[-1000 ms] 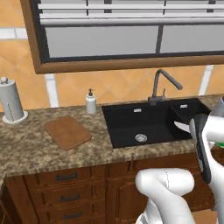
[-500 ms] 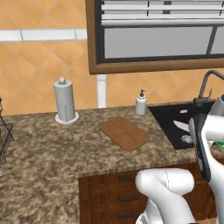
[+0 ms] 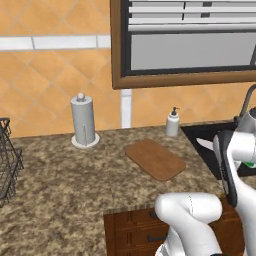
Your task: Pick up the knife from the drawer and place it on the cutting board. Then place the meat from the plate to the cutting board.
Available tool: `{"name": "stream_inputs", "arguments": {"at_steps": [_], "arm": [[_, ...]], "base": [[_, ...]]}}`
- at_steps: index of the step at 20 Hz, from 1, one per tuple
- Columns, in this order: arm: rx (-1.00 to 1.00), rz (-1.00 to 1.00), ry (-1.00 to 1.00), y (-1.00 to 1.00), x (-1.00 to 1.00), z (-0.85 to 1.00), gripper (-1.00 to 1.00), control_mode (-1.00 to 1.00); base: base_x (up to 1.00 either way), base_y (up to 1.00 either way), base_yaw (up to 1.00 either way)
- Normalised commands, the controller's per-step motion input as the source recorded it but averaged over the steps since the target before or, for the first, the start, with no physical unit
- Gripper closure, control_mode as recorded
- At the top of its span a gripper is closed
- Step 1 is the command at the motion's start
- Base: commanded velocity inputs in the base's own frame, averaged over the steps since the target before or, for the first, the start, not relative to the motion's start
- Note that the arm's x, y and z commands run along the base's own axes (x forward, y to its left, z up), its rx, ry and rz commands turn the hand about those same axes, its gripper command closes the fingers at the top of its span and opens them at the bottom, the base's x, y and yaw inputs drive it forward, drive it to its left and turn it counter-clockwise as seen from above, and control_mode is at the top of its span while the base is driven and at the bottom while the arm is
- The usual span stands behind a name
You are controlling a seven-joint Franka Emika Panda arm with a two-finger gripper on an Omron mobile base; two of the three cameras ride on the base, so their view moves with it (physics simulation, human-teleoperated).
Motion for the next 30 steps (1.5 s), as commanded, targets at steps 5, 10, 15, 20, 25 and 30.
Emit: {"name": "stream_inputs", "arguments": {"at_steps": [5, 10, 15, 20, 25, 30], "arm": [[-0.04, 0.05, 0.25, 0.92, 1.00, -0.27, 1.00, -1.00], [-0.01, 0.13, 0.23, 0.80, 1.00, -0.36, 1.00, -1.00], [0.02, 0.11, 0.04, 0.49, 1.00, -0.50, 1.00, -1.00], [0.04, 0.11, 0.00, 0.30, 1.00, -0.52, 1.00, -1.00], [0.03, 0.08, 0.00, 0.19, 0.87, -0.46, 1.00, -1.00], [0.00, 0.03, 0.00, 0.30, 0.39, -0.52, 1.00, -1.00]], "base": [[0.00, 0.00, 0.00], [0.00, 0.00, 0.00], [0.00, 0.00, 0.00], [0.00, 0.00, 0.00], [0.00, 0.00, 0.00], [0.00, 0.00, 0.00]]}}
